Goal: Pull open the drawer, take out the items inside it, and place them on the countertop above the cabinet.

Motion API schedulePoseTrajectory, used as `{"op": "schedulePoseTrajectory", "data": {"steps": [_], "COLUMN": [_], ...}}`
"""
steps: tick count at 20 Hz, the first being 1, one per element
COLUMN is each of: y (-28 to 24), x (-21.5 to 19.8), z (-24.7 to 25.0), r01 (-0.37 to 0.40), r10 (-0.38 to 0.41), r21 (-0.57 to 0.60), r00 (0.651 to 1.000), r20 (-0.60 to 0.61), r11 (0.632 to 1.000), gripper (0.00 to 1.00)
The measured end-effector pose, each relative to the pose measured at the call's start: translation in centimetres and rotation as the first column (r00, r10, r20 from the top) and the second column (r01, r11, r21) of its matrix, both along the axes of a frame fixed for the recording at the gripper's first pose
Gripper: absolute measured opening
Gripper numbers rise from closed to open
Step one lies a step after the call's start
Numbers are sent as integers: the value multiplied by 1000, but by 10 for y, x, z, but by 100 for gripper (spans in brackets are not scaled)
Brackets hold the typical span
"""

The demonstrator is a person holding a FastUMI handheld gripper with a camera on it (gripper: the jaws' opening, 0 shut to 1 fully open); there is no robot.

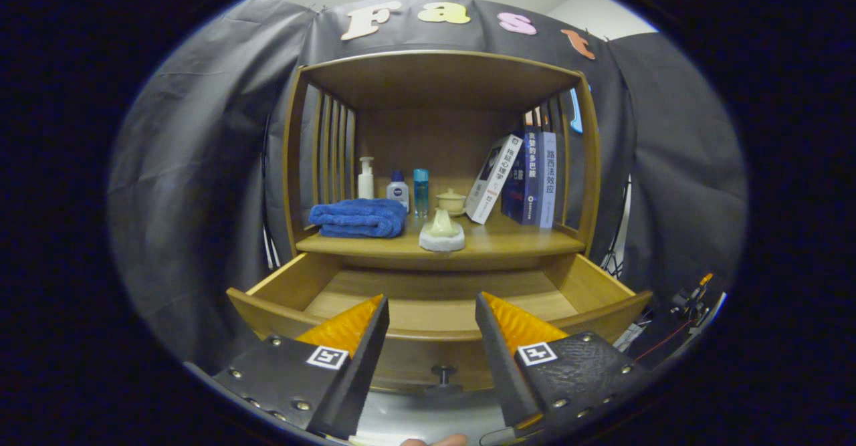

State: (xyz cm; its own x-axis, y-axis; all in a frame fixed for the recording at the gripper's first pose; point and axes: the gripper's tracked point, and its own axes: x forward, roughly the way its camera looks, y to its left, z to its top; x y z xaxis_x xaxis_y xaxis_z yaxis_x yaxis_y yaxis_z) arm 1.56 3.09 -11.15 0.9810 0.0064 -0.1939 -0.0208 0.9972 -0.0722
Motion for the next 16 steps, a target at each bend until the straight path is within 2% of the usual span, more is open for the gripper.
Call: {"op": "schedulePoseTrajectory", "data": {"steps": [4, 11, 16], "y": [-6, -10, -15], "x": [-10, 1, 3], "z": [-24, -53, -52], "r01": [5, 26, 53], "r10": [-6, -26, -53], "r21": [-3, -7, -9], "r00": [1000, 997, 998], "r20": [-28, -76, -36], "r11": [1000, 1000, 999], "gripper": [77, 77, 75]}}
